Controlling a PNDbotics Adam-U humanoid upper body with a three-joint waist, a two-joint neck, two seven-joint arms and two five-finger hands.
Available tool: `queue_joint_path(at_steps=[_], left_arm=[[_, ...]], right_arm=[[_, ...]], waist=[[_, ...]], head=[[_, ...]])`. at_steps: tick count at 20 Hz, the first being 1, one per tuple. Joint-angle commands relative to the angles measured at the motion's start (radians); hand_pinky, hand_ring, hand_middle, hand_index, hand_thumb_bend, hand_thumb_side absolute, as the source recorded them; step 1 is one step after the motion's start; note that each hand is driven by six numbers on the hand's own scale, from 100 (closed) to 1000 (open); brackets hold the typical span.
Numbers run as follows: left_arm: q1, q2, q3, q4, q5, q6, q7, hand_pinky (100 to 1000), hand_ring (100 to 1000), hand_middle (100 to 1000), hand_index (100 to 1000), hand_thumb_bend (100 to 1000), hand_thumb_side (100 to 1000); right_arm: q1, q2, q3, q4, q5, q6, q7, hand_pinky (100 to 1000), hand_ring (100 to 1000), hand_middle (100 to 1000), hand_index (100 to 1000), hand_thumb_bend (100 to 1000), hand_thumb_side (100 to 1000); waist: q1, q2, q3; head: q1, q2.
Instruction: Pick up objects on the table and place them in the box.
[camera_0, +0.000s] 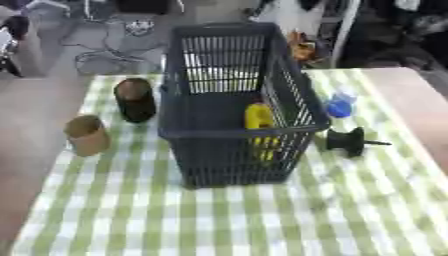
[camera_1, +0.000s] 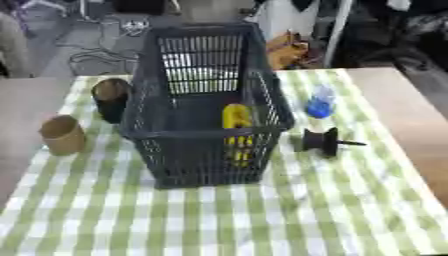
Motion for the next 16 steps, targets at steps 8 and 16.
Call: queue_joint_path(at_steps=[8,16], left_arm=[[-0.015,0.023,0.006,-0.021,-0.012,0.005,-0.011,693,494,255,872,891,637],[-0.016,0.027,0.008,-0.022,-0.023,0.008,-0.018,692,492,250,871,893,638]], right_arm=[[-0.01,-0.026,-0.012,-0.004,0.001,-0.001,0.0,614,760,741,963,116,742],[-0.01,-0.027,-0.013,-0.004,0.002,-0.001,0.0,615,760,741,963,116,741]], waist=[[-0.015,-0.001,0.0],[-0.015,-0.001,-0.001]], head=[[-0.001,0.005],[-0.001,0.005]])
